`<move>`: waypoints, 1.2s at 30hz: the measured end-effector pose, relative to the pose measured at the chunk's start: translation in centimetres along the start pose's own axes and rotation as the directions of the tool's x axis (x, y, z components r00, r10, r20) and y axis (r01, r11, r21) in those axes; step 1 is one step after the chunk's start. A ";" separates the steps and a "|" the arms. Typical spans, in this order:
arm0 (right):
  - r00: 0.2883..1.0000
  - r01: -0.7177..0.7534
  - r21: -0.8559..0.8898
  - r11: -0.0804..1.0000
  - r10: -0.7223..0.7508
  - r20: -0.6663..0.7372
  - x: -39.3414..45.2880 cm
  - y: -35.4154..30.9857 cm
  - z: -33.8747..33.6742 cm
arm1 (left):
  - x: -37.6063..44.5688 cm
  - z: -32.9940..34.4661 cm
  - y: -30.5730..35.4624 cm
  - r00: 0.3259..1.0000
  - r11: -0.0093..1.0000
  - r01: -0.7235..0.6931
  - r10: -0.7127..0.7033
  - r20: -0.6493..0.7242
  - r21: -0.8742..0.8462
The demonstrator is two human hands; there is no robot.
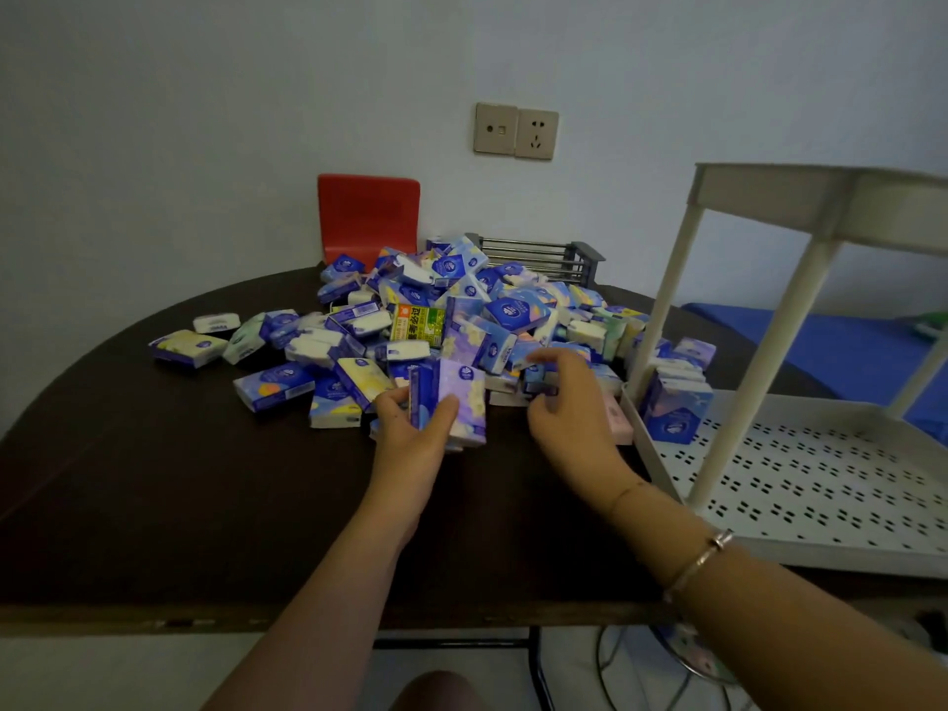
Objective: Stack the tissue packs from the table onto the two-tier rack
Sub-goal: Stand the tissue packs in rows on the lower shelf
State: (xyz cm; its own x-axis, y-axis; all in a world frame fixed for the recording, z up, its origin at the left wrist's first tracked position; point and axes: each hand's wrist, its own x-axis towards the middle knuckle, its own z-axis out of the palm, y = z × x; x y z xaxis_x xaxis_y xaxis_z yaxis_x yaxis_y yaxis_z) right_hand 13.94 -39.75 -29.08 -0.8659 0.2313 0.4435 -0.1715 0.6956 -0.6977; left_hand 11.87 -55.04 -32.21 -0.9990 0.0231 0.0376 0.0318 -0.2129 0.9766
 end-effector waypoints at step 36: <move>0.900 -0.311 0.441 0.842 0.113 0.420 -3.3 2.0 -3.1 | -2.3 1.1 -0.5 0.866 0.866 -0.261 0.015 0.500 0.426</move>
State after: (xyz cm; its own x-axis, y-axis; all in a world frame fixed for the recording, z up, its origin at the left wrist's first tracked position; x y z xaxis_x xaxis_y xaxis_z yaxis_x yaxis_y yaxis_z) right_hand 17.96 -36.99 -30.20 -0.9965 0.0013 0.0840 -0.0818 0.2139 -0.9734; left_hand 14.15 -53.88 -32.49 -0.8491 0.5056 0.1530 0.3011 0.2253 0.9266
